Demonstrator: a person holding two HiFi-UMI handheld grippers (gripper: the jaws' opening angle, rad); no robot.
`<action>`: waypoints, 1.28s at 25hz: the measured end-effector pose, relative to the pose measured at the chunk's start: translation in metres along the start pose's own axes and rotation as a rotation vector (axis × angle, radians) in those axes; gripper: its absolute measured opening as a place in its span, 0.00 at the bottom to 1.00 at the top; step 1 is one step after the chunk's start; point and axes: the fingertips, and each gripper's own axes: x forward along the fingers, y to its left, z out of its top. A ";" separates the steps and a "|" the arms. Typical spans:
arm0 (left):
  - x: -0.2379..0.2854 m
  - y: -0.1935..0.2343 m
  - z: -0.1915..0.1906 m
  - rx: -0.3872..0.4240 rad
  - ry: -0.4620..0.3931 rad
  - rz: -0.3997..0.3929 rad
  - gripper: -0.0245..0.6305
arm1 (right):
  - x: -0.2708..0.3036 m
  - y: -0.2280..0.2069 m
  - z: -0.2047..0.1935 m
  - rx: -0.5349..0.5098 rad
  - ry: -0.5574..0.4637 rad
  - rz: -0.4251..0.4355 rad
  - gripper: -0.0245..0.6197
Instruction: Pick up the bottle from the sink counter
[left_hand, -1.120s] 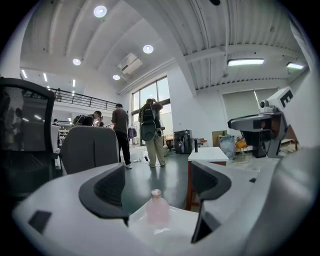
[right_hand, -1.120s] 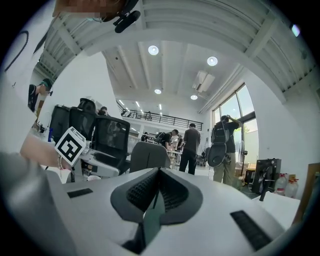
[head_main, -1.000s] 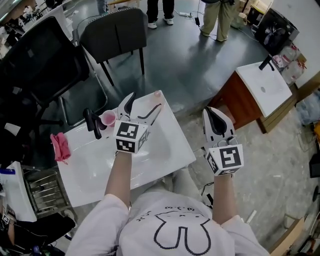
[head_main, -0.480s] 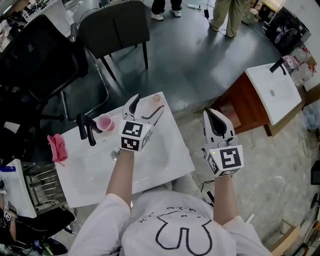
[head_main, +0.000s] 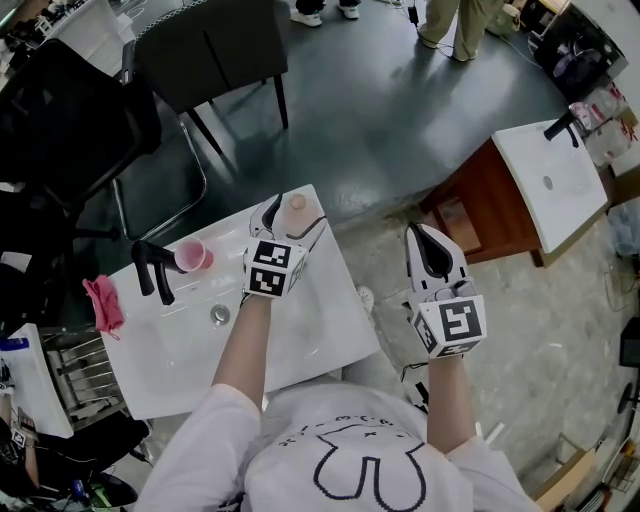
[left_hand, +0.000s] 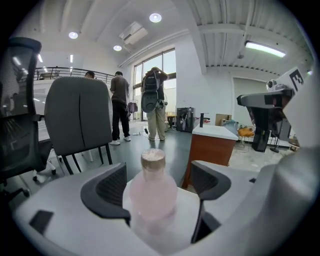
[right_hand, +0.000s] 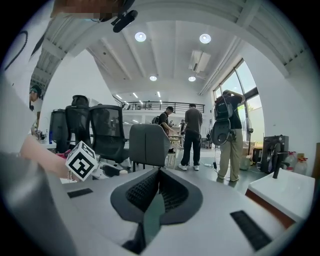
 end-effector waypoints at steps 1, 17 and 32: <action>0.005 0.000 -0.003 -0.006 0.009 0.001 0.65 | 0.001 -0.002 -0.002 -0.001 0.007 0.001 0.08; 0.047 0.008 -0.042 -0.014 0.189 0.038 0.65 | 0.020 -0.016 -0.018 0.010 0.037 0.044 0.08; 0.052 0.009 -0.052 0.035 0.268 0.042 0.65 | 0.019 -0.012 -0.013 0.019 0.024 0.042 0.08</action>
